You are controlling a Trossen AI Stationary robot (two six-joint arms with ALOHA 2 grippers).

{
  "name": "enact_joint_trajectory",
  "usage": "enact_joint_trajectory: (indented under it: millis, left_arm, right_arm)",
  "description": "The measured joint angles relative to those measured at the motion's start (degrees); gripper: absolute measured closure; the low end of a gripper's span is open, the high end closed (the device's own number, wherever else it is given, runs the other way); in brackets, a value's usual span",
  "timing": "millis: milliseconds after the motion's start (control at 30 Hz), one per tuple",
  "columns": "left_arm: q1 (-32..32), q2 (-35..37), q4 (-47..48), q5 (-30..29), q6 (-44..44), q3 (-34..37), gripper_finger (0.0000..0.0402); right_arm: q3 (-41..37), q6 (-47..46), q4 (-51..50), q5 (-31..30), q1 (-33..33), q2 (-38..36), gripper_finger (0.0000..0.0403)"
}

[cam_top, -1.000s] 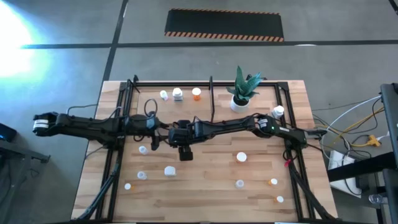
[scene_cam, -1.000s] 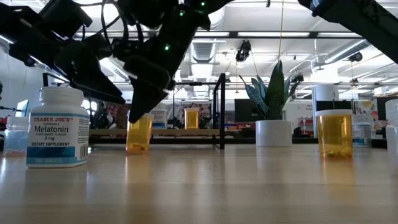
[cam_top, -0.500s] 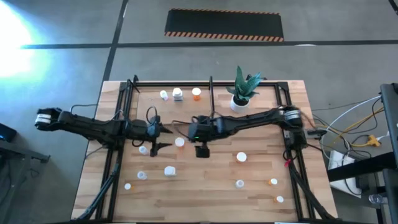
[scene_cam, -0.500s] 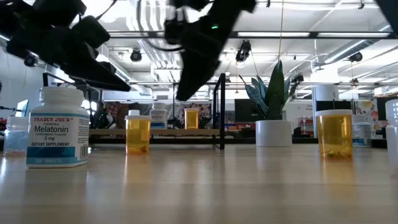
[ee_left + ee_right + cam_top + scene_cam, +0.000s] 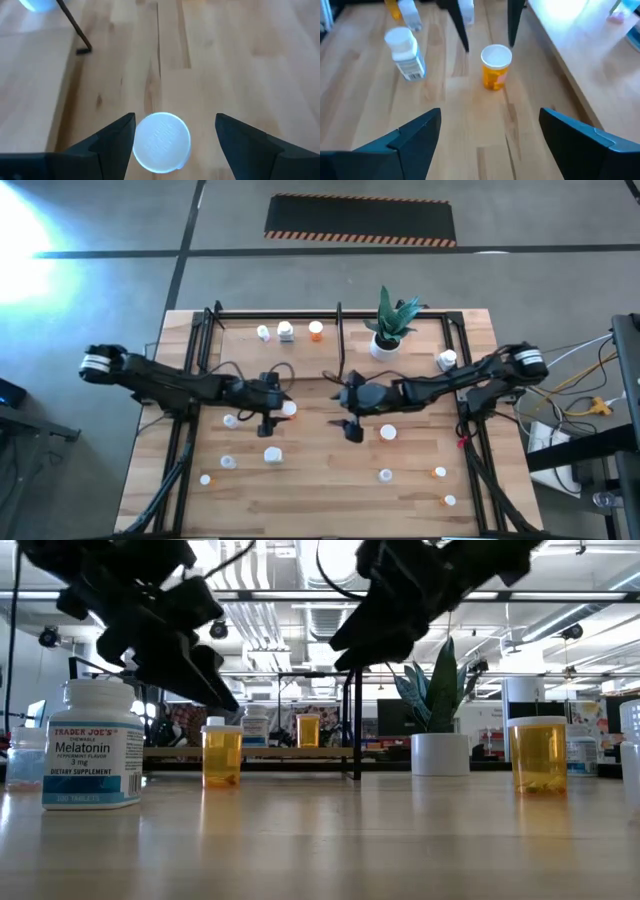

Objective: Pick and place medicine bottles onto shelf by color
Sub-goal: Put the orange medicine container on the shelf

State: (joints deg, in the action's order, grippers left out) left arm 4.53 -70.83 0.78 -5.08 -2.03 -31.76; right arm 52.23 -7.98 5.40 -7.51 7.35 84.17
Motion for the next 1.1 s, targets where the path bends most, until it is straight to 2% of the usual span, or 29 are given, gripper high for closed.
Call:
enact_joint_trajectory:
  millis: [200, 467, 567, 733, 900, 1100]
  left_arm:
    - [-0.2, -5.0, 2.9, 0.0, -0.3, -4.2, 0.0143]
    - [-0.3, -4.5, 4.6, -3.2, 0.0, -6.6, 0.0143]
    - [-0.3, -3.8, 6.9, -4.6, 0.3, -6.0, 0.0143]
    - [-0.4, -4.2, 7.2, -3.2, 4.5, -4.5, 0.0143]
    - [-0.4, -6.1, 6.7, -3.9, 4.7, -4.3, 0.0144]
    - [-0.4, -10.0, 4.7, -4.2, 4.7, -4.3, 0.0173]
  right_arm:
    - [-4.4, -0.2, 2.7, 0.0, 0.0, -2.7, 0.0076]
    - [-4.8, -0.1, 2.6, 0.0, 0.0, -1.6, 0.0077]
    - [-4.8, -0.1, 2.6, 0.0, 0.0, -1.1, 0.0077]
    - [-4.8, 0.0, 2.6, 0.0, 0.0, -0.1, 0.0077]
    - [-4.8, 0.0, 2.7, 0.0, 0.0, 0.0, 0.0077]
    - [-4.8, 0.0, 2.6, 0.0, 0.3, -0.9, 0.0077]
